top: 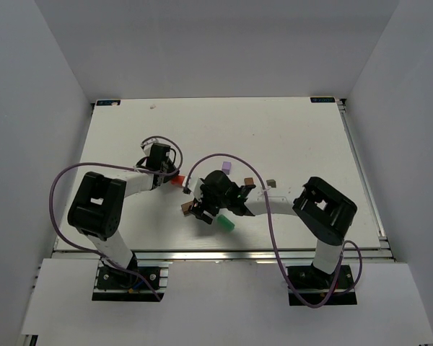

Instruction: Build the wood block tower

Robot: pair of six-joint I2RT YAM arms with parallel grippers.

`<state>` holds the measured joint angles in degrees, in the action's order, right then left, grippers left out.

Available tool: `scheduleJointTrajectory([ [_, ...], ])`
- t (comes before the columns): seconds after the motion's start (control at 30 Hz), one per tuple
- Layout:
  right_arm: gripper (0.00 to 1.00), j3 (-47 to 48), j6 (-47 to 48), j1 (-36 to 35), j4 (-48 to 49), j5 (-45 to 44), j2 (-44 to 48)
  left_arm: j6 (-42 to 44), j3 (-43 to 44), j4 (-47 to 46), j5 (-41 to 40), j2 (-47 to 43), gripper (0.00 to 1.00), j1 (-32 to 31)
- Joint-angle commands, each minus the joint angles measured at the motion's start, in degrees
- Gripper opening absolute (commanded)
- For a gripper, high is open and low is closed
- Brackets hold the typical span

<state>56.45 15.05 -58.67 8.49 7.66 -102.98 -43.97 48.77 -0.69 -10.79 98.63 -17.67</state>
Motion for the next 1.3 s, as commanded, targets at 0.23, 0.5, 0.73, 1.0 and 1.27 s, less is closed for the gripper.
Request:
scheduleJointTrajectory([
  [0.23, 0.72, 1.7, -3.1, 0.0, 5.6, -4.2, -3.8, -2.0, -5.3, 3.9, -1.9, -6.0, 0.30, -3.8],
  [0.5, 0.61, 3.1, -4.2, 0.8, 7.1, -5.7, -5.2, -2.4, -6.8, 5.7, -2.7, -7.0, 0.28, -3.9],
  [0.73, 0.60, 3.5, -4.8, 0.8, 7.9, -4.3, -5.9, -5.2, -9.6, 6.1, -2.4, -9.6, 0.25, -4.5],
  [1.0, 0.60, 4.3, -6.1, 0.8, 7.9, -2.9, -6.6, -9.4, -11.2, 8.6, -4.7, -13.8, 0.23, -6.2],
  [1.27, 0.59, 4.0, -7.0, 0.8, 7.0, -2.4, -6.4, -14.3, -12.5, 11.5, -8.1, -16.2, 0.23, -8.7],
])
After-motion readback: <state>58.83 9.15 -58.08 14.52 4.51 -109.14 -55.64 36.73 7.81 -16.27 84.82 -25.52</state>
